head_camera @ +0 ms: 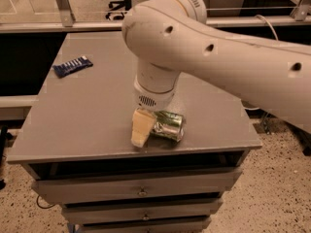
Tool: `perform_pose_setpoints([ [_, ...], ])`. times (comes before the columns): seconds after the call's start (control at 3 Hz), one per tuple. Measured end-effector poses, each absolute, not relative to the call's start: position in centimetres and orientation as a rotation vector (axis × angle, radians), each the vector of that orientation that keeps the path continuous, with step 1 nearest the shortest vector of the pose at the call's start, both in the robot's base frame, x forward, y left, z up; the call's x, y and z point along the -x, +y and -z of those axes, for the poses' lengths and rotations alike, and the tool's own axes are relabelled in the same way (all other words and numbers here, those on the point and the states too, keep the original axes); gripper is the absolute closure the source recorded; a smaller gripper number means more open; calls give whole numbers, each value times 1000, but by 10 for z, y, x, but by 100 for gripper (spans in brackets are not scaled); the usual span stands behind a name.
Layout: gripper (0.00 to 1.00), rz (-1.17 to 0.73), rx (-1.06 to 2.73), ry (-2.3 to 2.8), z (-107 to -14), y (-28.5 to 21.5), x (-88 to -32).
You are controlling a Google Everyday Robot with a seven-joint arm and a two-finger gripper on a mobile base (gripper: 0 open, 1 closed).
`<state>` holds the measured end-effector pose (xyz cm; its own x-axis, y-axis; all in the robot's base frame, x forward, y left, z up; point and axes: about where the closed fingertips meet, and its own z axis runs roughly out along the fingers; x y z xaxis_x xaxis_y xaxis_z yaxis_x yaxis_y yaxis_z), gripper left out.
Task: Place green can upright
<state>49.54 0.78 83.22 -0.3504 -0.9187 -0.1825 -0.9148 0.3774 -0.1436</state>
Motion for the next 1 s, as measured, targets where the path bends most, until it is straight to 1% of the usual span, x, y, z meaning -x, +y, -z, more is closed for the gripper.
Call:
perform_pose_setpoints([
  [0.67,65,83,1602,2421,-841,10,-504],
  [1.0,87,30,1565,2363,-860,6,-519],
])
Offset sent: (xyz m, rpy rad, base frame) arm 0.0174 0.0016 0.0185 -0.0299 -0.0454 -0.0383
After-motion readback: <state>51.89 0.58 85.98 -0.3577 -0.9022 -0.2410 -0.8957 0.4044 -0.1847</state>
